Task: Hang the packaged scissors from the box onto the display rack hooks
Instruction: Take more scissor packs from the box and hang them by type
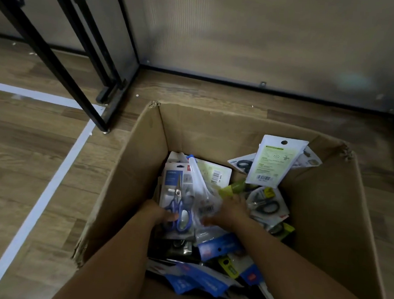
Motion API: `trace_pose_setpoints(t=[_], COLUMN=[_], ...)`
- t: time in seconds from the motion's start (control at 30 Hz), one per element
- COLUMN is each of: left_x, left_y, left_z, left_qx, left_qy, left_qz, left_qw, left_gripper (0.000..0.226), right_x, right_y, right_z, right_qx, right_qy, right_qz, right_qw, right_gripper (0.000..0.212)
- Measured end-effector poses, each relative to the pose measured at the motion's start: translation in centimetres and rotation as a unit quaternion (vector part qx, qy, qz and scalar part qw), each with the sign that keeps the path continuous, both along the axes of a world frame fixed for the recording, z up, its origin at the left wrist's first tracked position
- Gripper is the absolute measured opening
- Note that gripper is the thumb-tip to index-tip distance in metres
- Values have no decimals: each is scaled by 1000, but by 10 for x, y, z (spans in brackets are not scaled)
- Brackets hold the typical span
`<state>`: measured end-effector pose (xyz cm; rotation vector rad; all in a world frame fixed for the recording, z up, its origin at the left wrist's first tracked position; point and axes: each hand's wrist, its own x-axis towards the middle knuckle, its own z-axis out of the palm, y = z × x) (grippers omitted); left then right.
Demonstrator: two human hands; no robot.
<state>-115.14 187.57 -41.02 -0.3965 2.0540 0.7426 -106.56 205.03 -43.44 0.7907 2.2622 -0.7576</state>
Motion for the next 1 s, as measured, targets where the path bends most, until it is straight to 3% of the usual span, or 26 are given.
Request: trace_pose_setpoints(t=[0.07, 0.13, 0.23, 0.33, 0.47, 0.53, 0.7, 0.87, 1.0], left_x=[2, 5, 9, 13, 19, 22, 32, 37, 41], left_y=[1, 3, 10, 20, 28, 27, 20, 19, 19], left_z=[4, 7, 13, 22, 36, 39, 49, 62, 72], left_qx=[13, 21, 67, 119, 202, 238, 334, 401, 419], left_qy=[-18, -24, -3, -17, -55, -71, -121, -100, -78], left_qz=[-24, -42, -32, -14, -23, 15, 114, 168, 174], left_qw=[999, 999, 997, 993, 978, 969, 928, 895, 888], left_gripper=[66, 60, 54, 39, 33, 38, 25, 50, 64], right_x=[3, 11, 29, 39, 39, 41, 55, 64, 65], right_y=[2, 0, -7, -12, -6, -4, -10, -16, -12], right_z=[6, 14, 14, 15, 21, 23, 47, 80, 105], right_qx=[-98, -223, -336, -417, -423, -423, -378, -376, -377], right_qy=[23, 41, 62, 65, 39, 72, 155, 211, 241], right_qz=[-67, -166, -299, -336, -337, -339, -350, -335, -313], right_qw=[993, 960, 891, 842, 840, 837, 843, 838, 837], right_gripper=[70, 35, 41, 39, 35, 35, 37, 41, 40])
